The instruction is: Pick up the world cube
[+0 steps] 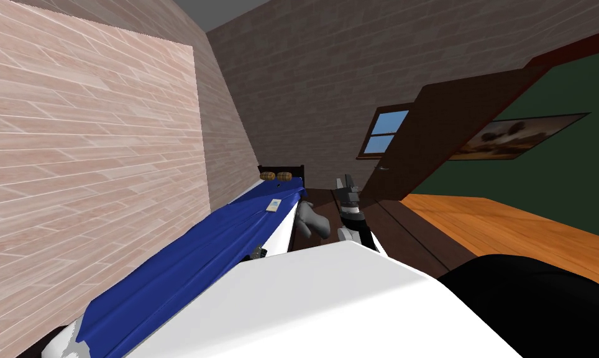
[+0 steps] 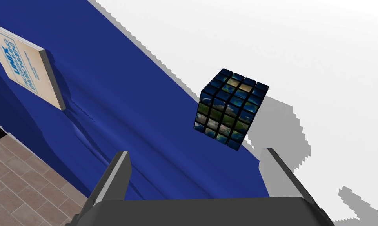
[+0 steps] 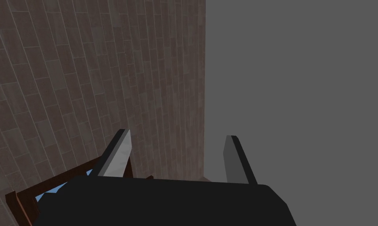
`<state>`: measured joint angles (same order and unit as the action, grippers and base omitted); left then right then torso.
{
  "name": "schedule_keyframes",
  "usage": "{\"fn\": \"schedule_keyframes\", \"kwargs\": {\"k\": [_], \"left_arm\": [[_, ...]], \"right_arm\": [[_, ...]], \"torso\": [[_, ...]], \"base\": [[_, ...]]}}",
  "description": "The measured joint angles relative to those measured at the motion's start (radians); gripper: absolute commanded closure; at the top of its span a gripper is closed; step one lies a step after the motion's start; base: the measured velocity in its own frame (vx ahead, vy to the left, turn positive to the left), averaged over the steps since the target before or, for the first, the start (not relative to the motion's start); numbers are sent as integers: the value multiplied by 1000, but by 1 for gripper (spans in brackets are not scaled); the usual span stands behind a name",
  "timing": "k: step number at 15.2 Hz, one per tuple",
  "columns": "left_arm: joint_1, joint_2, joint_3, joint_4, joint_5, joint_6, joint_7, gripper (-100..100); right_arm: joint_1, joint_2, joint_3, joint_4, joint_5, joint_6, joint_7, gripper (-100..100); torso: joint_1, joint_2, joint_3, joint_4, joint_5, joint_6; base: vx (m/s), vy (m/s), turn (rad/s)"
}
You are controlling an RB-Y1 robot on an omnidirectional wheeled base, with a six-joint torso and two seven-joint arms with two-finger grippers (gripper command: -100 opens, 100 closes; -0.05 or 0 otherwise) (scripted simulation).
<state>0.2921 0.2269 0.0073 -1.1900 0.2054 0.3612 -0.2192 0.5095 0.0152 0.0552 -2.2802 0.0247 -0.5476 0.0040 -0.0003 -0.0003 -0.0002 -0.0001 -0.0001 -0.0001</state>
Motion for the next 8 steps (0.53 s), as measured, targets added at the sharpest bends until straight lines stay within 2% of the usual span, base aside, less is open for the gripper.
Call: {"fn": "schedule_keyframes", "kwargs": {"k": [4,8], "left_arm": [[-36,-17,-15,41,18,40,1,-100],[-57,-42,-27,72,22,100,2,-100]], "right_arm": [[0,0,0,0,0,0,0,0],[0,0,0,0,0,0,0,0]], "torso": [[-9,4,2,1,-2,0],[-3,-3,-1,0,-1,0]], "base": [[-52,-123,80],[42,-31,-7]]}}
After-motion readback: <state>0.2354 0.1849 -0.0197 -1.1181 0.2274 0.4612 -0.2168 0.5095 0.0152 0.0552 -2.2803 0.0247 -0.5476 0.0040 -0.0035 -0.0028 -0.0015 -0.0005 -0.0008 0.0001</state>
